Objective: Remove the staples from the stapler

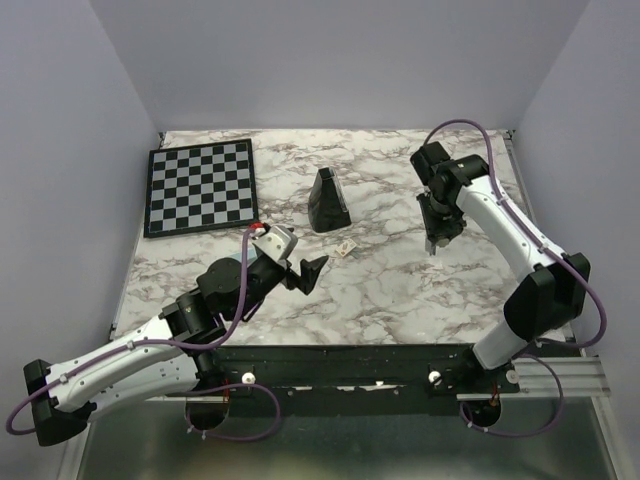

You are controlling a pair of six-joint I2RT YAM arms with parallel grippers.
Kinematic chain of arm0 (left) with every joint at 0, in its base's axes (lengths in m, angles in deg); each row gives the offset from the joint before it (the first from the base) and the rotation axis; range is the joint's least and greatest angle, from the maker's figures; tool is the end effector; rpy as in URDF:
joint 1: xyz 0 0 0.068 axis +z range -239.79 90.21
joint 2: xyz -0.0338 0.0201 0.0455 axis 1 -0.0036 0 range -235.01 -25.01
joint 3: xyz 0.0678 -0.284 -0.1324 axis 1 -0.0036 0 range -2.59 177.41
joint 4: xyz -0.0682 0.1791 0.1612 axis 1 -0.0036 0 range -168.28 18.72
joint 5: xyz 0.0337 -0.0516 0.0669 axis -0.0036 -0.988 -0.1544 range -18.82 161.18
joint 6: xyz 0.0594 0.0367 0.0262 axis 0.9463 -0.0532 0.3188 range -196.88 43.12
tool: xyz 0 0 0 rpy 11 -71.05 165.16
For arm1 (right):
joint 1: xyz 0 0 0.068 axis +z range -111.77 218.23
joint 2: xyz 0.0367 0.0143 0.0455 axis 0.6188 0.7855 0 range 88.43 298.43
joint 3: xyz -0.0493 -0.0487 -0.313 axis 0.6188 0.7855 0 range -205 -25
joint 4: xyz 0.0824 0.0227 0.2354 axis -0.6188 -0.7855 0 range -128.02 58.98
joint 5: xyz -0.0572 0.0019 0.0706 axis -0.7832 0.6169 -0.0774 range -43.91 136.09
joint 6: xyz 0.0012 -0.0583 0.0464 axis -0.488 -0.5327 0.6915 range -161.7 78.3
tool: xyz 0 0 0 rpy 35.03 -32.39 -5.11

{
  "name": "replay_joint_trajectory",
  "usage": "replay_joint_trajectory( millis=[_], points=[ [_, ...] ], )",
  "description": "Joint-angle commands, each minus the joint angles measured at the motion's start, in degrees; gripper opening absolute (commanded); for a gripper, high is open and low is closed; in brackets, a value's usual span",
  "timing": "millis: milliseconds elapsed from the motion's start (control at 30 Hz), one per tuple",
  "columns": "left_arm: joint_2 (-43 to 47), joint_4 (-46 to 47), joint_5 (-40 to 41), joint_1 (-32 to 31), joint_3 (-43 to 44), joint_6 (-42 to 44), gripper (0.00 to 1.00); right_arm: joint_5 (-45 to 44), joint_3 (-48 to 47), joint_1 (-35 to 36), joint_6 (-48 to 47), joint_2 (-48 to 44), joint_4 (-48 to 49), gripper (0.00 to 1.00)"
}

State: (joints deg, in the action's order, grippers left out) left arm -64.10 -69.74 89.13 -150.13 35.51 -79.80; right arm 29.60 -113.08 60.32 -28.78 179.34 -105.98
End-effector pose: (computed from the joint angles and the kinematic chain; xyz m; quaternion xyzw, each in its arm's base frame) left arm 0.0884 -0.1162 0.3682 0.2365 0.6629 -0.2745 0.6551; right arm 0.2746 0.0924 0.3440 -0.0634 0.9821 -0.1043 0.1432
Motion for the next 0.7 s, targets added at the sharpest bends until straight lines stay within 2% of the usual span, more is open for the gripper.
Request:
replay_joint_trajectory(
  millis=[0, 167, 267, 333, 500, 667],
  points=[
    [-1.2, -1.5, -2.7, 0.1, 1.4, -1.5, 0.99, 5.8, -1.8, -2.0, -3.6, 3.6, -5.0, 0.10],
    [-4.0, -5.8, -3.4, 0.1, 3.5, -2.2, 0.99, 8.3, -2.6, -3.1, -5.5, 7.3, -3.6, 0.14],
    [-4.2, -5.6, -3.9, 0.1, 3.6, -2.4, 0.99, 9.1, -4.4, -3.8, -6.7, 9.2, -3.0, 0.19],
    [-4.1, -5.1, -4.3, 0.1, 3.3, -2.4, 0.99, 9.0, -5.2, -4.3, -7.2, 10.4, -2.7, 0.26],
    [-4.6, -4.8, -5.7, 0.1, 3.4, -2.8, 0.99, 8.3, -9.7, -6.3, -8.4, 15.6, -2.4, 0.28],
    [-5.2, -5.4, -6.4, 0.1, 3.7, -3.0, 0.99, 8.7, -14.8, -7.6, -9.3, 19.7, -2.2, 0.36]
  ],
)
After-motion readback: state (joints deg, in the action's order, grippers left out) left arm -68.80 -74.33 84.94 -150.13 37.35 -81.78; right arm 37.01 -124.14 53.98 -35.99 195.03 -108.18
